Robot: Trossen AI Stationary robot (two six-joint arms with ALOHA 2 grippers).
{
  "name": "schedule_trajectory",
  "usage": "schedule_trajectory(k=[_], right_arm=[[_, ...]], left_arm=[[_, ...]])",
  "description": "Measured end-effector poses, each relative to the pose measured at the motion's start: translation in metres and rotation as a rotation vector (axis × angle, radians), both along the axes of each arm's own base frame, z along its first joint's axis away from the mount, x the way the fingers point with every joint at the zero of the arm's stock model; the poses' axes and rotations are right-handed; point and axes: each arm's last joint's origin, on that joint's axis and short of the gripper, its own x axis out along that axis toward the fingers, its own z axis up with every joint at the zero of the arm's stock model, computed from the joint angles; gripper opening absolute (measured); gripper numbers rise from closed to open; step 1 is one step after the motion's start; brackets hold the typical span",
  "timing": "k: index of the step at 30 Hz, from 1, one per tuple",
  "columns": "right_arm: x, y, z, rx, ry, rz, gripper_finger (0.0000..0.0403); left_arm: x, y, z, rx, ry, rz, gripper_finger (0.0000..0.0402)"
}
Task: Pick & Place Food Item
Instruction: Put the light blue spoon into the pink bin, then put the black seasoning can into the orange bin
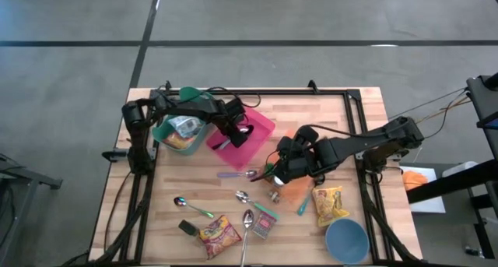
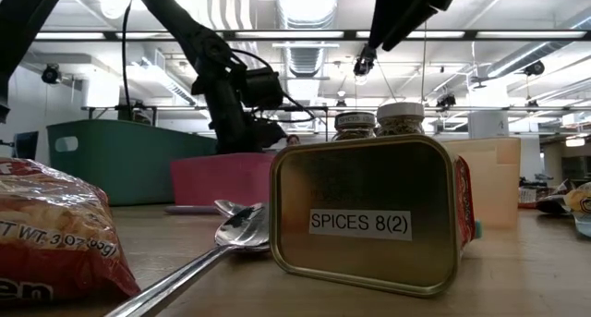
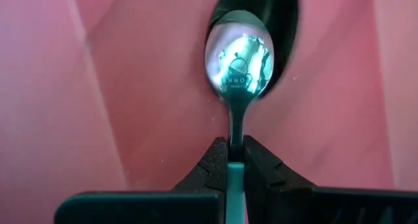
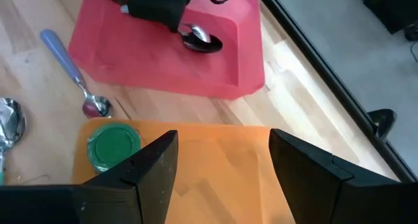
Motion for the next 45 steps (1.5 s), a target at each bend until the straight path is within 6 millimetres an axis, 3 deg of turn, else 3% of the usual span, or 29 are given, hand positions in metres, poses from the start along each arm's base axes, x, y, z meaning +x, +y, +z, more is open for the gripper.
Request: schedule_trajectory(k=[9, 26, 36, 45], right_arm=[[-0.001, 0.001, -0.01, -0.003, 0.009, 0.004, 0.0235], [-0.001, 0.001, -0.011, -0.003, 0.013, 0.004, 0.0235], [-0.007, 0.012, -0.007, 0.0, 0.0, 0.045, 0.0235], [-0.02, 0.029, 0.003, 0.011, -0.029, 0.111, 0.0235]], left_arm=[[-0.001, -0.002, -0.002, -0.015, 0.01, -0.005, 0.0015], [0.0, -0.002, 0.004, -0.014, -0.002, -0.026, 0.015], [-0.016, -0.013, 0.064, 0.032, -0.033, -0.116, 0.0202], [-0.028, -0.062, 0.118, 0.132, -0.198, -0.288, 0.0205]])
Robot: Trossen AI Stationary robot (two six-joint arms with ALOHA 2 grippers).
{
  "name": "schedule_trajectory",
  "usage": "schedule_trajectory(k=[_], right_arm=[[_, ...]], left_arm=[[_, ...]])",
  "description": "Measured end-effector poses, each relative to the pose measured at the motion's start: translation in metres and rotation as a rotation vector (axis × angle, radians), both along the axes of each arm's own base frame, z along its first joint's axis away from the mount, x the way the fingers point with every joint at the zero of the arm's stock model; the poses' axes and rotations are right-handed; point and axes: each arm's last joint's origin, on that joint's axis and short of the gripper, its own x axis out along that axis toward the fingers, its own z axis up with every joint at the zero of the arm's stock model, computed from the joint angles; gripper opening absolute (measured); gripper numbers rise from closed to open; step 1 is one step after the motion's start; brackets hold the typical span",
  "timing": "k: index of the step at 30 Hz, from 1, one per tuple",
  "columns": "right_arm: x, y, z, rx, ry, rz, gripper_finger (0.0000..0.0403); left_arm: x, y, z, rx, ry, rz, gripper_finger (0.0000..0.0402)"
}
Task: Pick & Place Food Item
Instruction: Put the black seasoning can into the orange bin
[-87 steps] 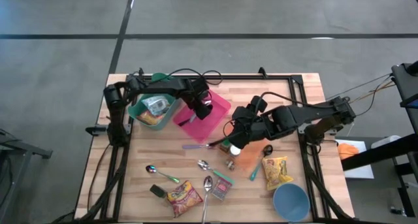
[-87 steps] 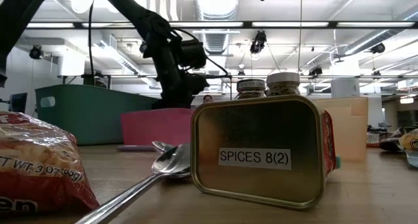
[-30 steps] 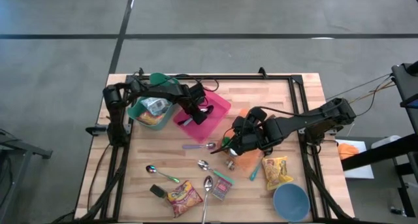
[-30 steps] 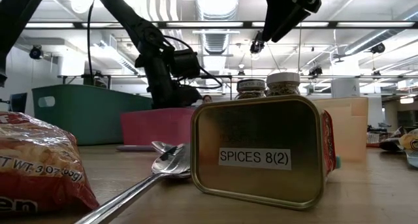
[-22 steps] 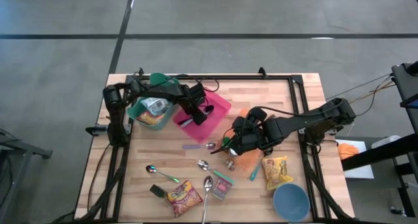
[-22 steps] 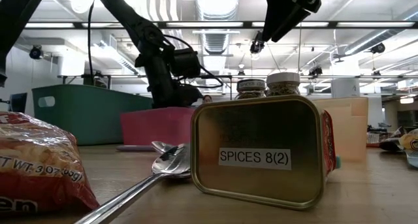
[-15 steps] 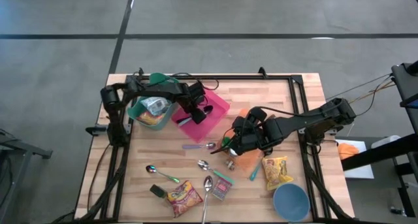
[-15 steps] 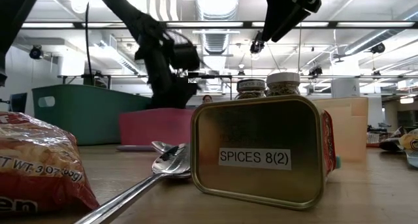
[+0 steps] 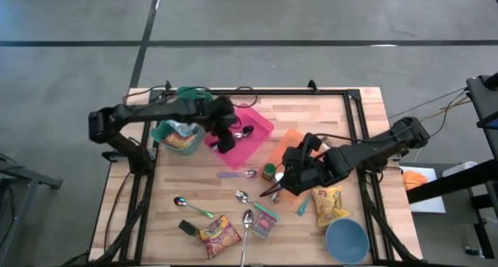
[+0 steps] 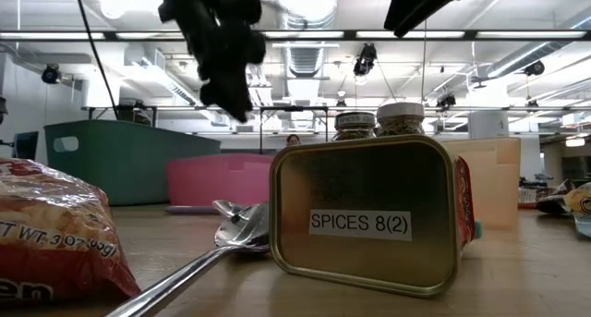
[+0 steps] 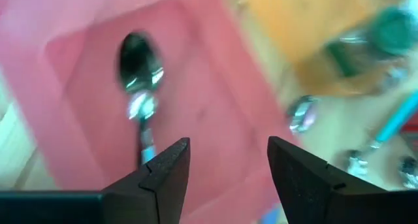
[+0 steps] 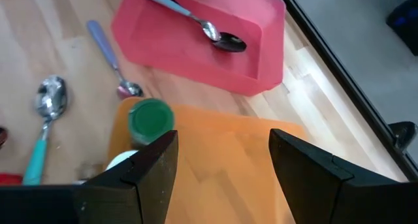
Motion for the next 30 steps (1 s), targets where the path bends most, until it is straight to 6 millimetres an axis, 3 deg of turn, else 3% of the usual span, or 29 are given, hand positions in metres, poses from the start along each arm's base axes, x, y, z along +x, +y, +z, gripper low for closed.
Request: schedule_trajectory(k=[7, 16, 23, 26, 30], right_arm=[[-0.006, 0.013, -0.001, 0.016, -0.014, 0.018, 0.0235], [-0.027, 0.036, -0.026, -0.051, -0.074, -0.03, 0.0235], [-0.056, 0.037, -0.058, 0.005, -0.12, -0.116, 0.0235], [-0.06, 0.036, -0.066, 0.041, -0.154, -0.124, 0.0235], [-0.059, 0.037, -0.073, 0.064, -0.179, -0.095, 0.0235]], left_arm=[[-0.002, -0.061, 0.019, 0.045, -0.062, -0.219, 0.0205], [-0.019, -0.123, 0.005, 0.258, 0.112, -0.311, 0.0206], [-0.046, -0.136, -0.013, 0.263, 0.15, -0.195, 0.0206], [-0.057, -0.136, -0.019, 0.206, 0.176, -0.136, 0.0206], [-0.068, -0.144, -0.028, 0.073, 0.255, -0.217, 0.0206]])
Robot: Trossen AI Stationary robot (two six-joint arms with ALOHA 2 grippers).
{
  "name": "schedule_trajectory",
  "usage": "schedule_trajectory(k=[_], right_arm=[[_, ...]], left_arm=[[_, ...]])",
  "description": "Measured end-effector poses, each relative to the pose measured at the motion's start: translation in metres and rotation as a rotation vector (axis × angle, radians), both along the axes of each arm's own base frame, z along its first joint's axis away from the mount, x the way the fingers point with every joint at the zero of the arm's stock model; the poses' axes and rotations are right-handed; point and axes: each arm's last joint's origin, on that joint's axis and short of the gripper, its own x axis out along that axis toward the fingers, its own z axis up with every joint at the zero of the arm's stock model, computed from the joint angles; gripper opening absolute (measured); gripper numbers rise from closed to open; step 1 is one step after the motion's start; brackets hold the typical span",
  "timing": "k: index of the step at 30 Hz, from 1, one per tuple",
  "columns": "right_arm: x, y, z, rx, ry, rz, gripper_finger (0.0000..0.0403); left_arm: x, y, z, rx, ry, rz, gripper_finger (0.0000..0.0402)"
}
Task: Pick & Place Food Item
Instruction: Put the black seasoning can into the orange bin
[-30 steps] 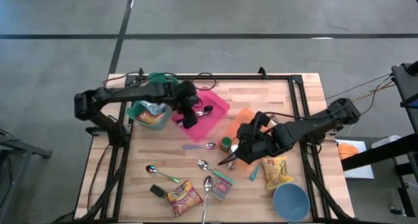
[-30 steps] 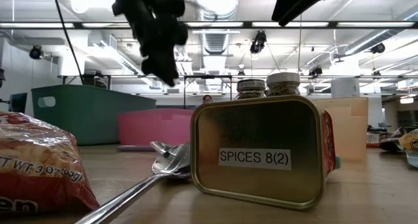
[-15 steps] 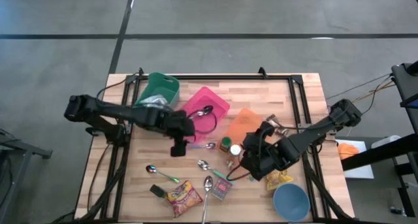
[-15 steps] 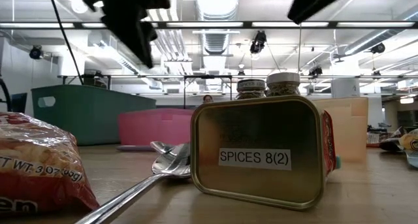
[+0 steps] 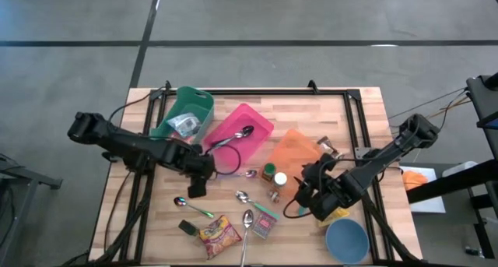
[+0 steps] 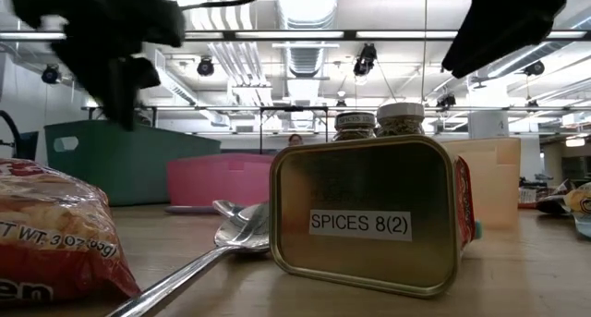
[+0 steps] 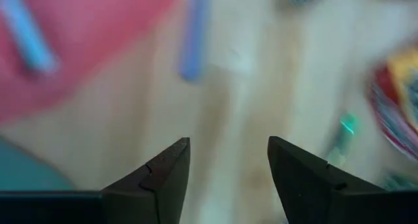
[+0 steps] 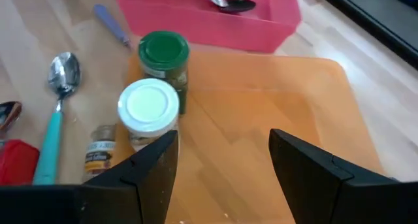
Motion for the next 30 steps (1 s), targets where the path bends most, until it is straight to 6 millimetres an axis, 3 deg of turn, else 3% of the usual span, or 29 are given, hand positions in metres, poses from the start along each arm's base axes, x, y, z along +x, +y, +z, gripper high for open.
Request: schedule_trajectory(k=[5, 10, 21, 30], right_arm=[[0.003, 0.002, -0.004, 0.026, -0.009, 0.033, 0.0235], [0.004, 0.003, -0.004, 0.034, -0.019, 0.034, 0.0235], [0.005, 0.004, -0.004, 0.043, -0.032, 0.033, 0.0235], [0.006, 0.005, -0.003, 0.058, -0.054, 0.034, 0.0235]], left_arm=[[-0.01, -0.024, 0.0, -0.19, 0.083, -0.148, 0.0206], [-0.02, -0.051, 0.005, -0.273, 0.108, -0.261, 0.0206], [-0.044, -0.108, 0.026, -0.166, -0.033, -0.29, 0.0206], [-0.065, -0.132, 0.022, -0.114, -0.057, -0.291, 0.0206]])
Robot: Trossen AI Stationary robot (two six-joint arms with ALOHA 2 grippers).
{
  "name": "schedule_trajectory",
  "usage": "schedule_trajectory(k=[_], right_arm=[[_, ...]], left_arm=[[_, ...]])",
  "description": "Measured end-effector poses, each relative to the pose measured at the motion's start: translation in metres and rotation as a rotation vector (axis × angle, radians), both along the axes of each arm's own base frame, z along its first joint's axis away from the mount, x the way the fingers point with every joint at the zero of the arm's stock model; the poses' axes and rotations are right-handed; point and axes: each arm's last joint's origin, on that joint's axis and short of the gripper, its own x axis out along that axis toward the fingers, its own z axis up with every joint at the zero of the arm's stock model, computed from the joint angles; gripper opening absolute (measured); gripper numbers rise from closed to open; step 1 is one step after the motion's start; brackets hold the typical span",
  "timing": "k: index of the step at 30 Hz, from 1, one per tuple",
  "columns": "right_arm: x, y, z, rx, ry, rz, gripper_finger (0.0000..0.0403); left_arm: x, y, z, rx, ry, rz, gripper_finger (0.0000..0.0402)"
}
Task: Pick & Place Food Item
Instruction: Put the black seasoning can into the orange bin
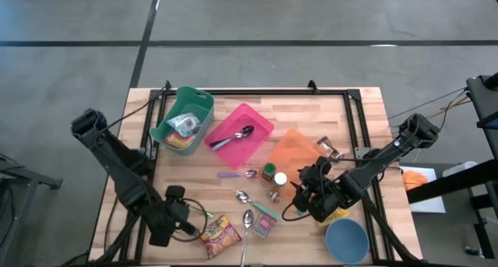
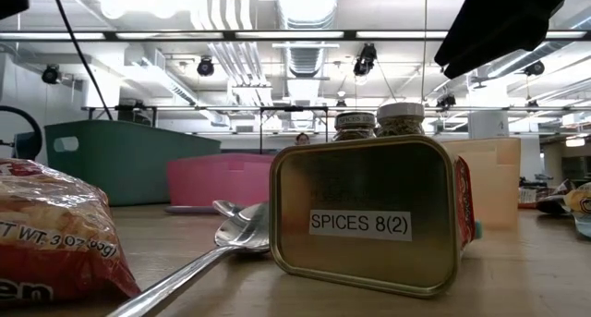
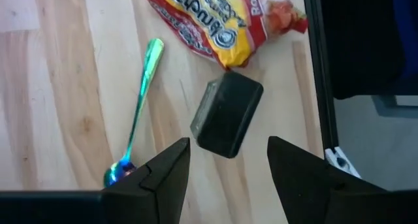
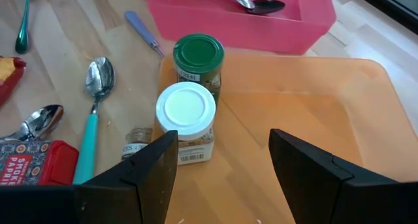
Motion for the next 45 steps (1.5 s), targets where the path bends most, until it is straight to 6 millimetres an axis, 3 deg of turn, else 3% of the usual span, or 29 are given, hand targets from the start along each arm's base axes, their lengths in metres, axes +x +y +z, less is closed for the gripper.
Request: schedule_trajectory(k=[10, 22, 35, 38, 42, 45], right_arm=[[0.0, 0.0, 0.0, 0.001, -0.001, -0.001, 0.0235], [-0.001, 0.0, -0.002, -0.002, 0.005, 0.0, 0.0235], [-0.001, 0.0, -0.007, 0.011, 0.016, 0.007, 0.0235], [-0.001, 0.0, -0.007, 0.013, 0.013, 0.007, 0.0235], [-0.001, 0.0, -0.007, 0.015, 0.01, 0.006, 0.0235], [0.0, 0.0, -0.006, 0.024, -0.003, 0.005, 0.0235]], left_arm=[[0.009, -0.014, -0.031, 0.125, 0.053, -0.101, 0.0206], [0.011, -0.017, -0.036, 0.138, 0.054, -0.106, 0.0206], [0.019, -0.024, -0.058, 0.206, 0.076, -0.193, 0.0204], [0.019, -0.025, -0.06, 0.205, 0.089, -0.2, 0.0184], [0.019, -0.026, -0.061, 0.2, 0.095, -0.205, 0.0121], [0.019, -0.026, -0.061, 0.199, 0.096, -0.206, 0.0117]])
